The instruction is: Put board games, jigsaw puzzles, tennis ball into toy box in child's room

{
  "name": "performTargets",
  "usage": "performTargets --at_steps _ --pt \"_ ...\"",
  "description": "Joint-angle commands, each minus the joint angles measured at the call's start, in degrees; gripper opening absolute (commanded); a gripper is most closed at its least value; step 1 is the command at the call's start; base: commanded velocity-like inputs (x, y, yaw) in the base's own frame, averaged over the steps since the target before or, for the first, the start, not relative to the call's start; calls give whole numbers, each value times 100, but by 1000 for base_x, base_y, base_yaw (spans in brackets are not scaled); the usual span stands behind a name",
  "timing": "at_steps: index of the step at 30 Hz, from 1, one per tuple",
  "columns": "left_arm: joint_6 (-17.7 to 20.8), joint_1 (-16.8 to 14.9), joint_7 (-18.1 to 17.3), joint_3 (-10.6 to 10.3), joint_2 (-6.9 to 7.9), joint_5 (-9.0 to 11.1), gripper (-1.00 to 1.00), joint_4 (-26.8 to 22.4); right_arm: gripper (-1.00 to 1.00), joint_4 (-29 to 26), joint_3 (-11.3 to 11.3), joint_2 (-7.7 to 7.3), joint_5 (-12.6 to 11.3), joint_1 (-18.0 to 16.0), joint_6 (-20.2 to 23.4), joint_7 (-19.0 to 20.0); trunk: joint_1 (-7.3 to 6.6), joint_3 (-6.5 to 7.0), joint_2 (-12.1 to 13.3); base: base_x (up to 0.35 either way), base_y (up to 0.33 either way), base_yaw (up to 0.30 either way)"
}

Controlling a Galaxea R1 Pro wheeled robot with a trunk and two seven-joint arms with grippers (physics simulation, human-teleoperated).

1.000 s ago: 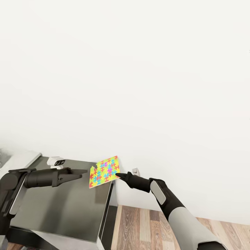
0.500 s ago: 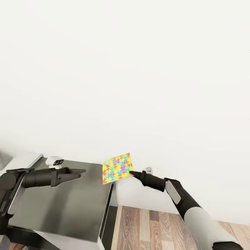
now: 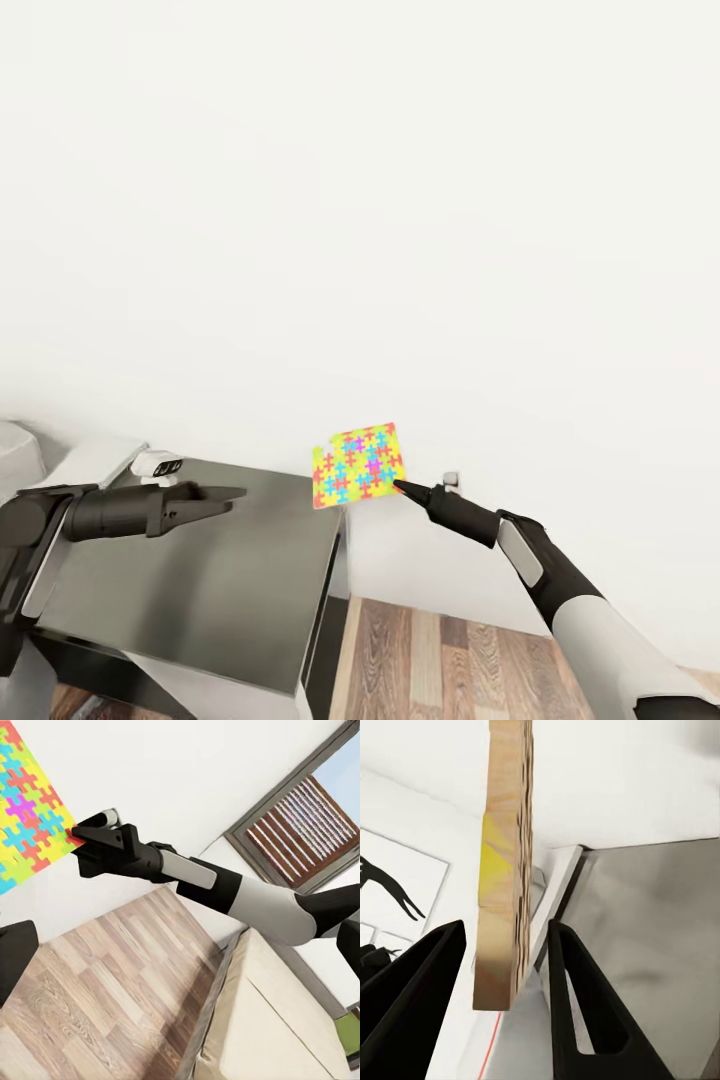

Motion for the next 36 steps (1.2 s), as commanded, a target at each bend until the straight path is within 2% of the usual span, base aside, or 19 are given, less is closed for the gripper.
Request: performTargets --at_steps 1,10,14,26,36 --pt "61 -5 -23 -2 1 -6 100 0 -100 -1 27 -7 -58 -3 37 0 -22 18 37 0 0 234" --pt "59 -5 -23 -2 5 -11 100 0 -100 -2 27 -4 -55 -3 24 12 -219 233 398 0 0 238" --pt "55 -5 -23 -2 64 -15 100 0 -100 -1 21 -12 -57 -3 26 20 -307 326 558 0 0 235" --pt "52 -5 -23 -11 73 -15 100 0 -100 -1 24 -7 -55 -3 12 35 -571 547 1039 0 0 28" --pt "52 -5 -23 -4 79 -16 100 0 -100 -1 28 51 -50 -3 -15 20 -790 757 1440 0 0 240"
